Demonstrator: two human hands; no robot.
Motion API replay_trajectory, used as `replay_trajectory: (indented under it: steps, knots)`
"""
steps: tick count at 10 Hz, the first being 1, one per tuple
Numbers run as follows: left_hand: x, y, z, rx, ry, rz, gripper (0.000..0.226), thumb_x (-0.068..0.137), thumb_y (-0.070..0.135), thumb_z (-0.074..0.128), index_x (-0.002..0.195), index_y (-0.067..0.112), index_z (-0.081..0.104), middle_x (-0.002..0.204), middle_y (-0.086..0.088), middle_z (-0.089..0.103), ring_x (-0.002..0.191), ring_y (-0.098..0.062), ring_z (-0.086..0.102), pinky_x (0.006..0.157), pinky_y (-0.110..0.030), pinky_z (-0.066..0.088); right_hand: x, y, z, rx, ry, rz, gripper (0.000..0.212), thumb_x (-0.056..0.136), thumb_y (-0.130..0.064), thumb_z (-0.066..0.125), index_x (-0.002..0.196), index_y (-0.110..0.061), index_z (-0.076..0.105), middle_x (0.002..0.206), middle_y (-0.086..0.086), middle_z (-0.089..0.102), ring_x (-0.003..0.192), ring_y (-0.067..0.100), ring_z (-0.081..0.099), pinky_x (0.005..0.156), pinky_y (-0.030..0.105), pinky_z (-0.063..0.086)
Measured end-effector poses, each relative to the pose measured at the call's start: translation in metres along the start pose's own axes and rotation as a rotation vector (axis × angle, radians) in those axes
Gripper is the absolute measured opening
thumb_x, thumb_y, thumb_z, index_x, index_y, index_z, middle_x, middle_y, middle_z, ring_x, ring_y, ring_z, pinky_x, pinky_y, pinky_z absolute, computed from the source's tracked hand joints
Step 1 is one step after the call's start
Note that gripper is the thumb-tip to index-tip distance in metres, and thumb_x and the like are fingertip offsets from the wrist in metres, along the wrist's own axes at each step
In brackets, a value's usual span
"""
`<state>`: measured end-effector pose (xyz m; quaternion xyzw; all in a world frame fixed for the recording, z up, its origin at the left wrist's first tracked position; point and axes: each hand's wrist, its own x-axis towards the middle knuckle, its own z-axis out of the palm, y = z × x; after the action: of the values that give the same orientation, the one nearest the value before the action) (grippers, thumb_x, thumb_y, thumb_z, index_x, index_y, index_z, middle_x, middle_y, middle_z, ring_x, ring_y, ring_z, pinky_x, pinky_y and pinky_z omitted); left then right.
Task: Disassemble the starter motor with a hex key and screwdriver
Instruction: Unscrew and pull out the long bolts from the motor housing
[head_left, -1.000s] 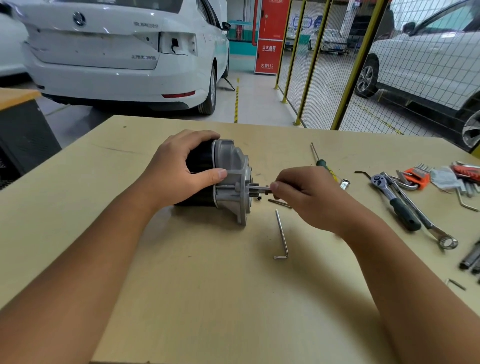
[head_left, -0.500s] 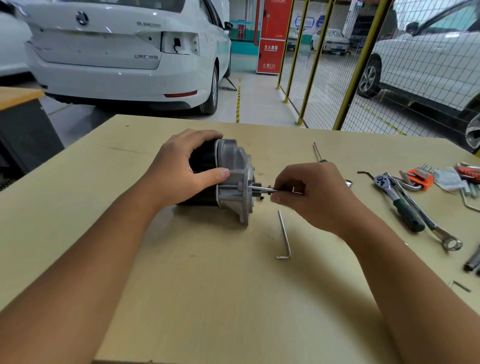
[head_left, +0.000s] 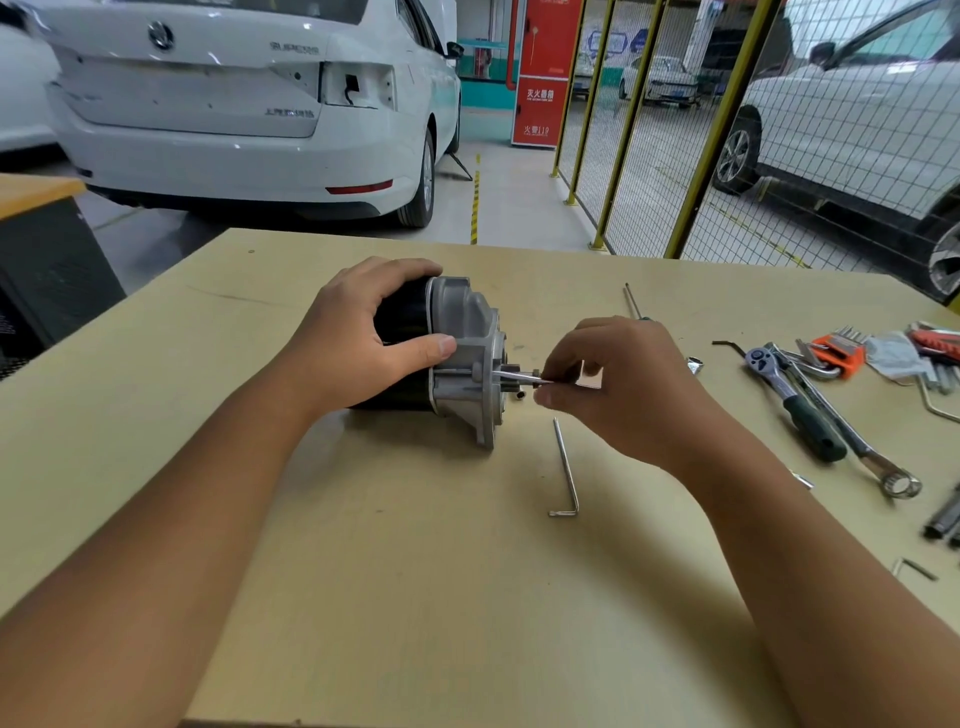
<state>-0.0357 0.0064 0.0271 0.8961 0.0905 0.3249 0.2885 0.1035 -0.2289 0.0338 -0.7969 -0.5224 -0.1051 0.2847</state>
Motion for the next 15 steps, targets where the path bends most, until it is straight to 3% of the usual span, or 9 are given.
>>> replay_trajectory:
  steps: [3,4,5,6,7,8,12,14,15]
  knots:
    - [-0.0003,-0.0007,0.0001,-0.006,-0.001,-0.007,0.069,0.074,0.050,0.078,0.138,0.029,0.062,0.126,0.012,0.062,0.122,-0.017,0.056,0.107,-0.046,0.047,-0.0006,-0.0022,0.0038,0.104,-0.024,0.014,0.012,0.094,-0.029,0.068,0.085,-0.025,0.074,0.072,-0.010,0.064,0.071,0.006,0.058,0.061,0.021,0.039]
    - [0.0001,-0.0002,-0.0003,-0.007,-0.002,-0.009,0.070,0.074,0.049,0.078,0.138,0.028,0.063,0.127,0.010,0.062,0.122,-0.019,0.056,0.108,-0.047,0.047,0.0007,-0.0019,0.0042,0.081,-0.038,0.015,0.014,0.095,-0.025,0.067,0.086,-0.019,0.075,0.074,-0.011,0.059,0.072,0.003,0.054,0.061,0.012,0.032]
    - [-0.0001,-0.0001,-0.0012,-0.004,-0.005,-0.009,0.070,0.074,0.050,0.078,0.138,0.028,0.062,0.127,0.009,0.062,0.122,-0.019,0.056,0.107,-0.048,0.047,0.0004,-0.0018,0.0053,0.050,-0.035,0.019,0.008,0.091,-0.025,0.073,0.084,-0.021,0.074,0.077,-0.013,0.058,0.074,0.002,0.054,0.063,0.011,0.034]
    - [0.0001,0.0005,-0.0010,-0.003,-0.005,-0.009,0.070,0.074,0.050,0.078,0.139,0.028,0.062,0.126,0.010,0.062,0.122,-0.018,0.056,0.108,-0.046,0.047,-0.0001,-0.0025,0.0054,0.016,-0.017,-0.003,0.009,0.086,-0.029,0.078,0.082,-0.029,0.070,0.082,-0.015,0.058,0.081,0.008,0.053,0.071,0.028,0.043]
    - [-0.0002,0.0008,-0.0007,0.001,-0.005,-0.009,0.070,0.074,0.050,0.078,0.139,0.028,0.063,0.126,0.009,0.062,0.122,-0.018,0.056,0.108,-0.045,0.046,0.0000,-0.0023,0.0055,0.019,-0.001,-0.003,0.020,0.082,-0.029,0.082,0.079,-0.035,0.063,0.083,-0.017,0.058,0.082,0.007,0.054,0.069,0.028,0.043]
    - [-0.0001,0.0007,-0.0012,0.001,-0.005,-0.009,0.070,0.074,0.050,0.078,0.139,0.028,0.062,0.126,0.009,0.062,0.122,-0.018,0.056,0.108,-0.044,0.046,-0.0008,-0.0005,0.0063,0.073,0.016,0.031,0.025,0.080,-0.029,0.083,0.076,-0.035,0.060,0.072,-0.018,0.060,0.072,-0.002,0.055,0.057,0.009,0.033]
    - [-0.0002,-0.0004,-0.0003,0.000,-0.005,-0.005,0.069,0.074,0.050,0.078,0.138,0.028,0.063,0.128,0.010,0.063,0.122,-0.016,0.057,0.108,-0.043,0.047,0.0004,-0.0017,0.0054,0.045,0.002,-0.005,0.010,0.093,-0.022,0.070,0.084,-0.019,0.073,0.074,-0.012,0.057,0.071,0.000,0.053,0.062,0.008,0.032]
    - [-0.0001,0.0004,-0.0016,0.007,-0.005,-0.008,0.069,0.075,0.050,0.077,0.138,0.028,0.062,0.127,0.010,0.062,0.121,-0.016,0.056,0.107,-0.042,0.047,0.0005,-0.0022,0.0043,0.007,0.002,-0.018,0.008,0.086,-0.029,0.078,0.082,-0.025,0.071,0.079,-0.014,0.061,0.077,0.004,0.055,0.068,0.030,0.046]
    - [-0.0001,0.0008,-0.0011,0.009,-0.008,-0.006,0.069,0.075,0.050,0.077,0.139,0.028,0.062,0.128,0.010,0.062,0.121,-0.015,0.056,0.107,-0.041,0.047,0.0001,-0.0008,0.0039,0.020,0.007,-0.005,0.008,0.085,-0.032,0.078,0.082,-0.029,0.072,0.076,-0.017,0.063,0.078,-0.003,0.056,0.061,0.020,0.039]
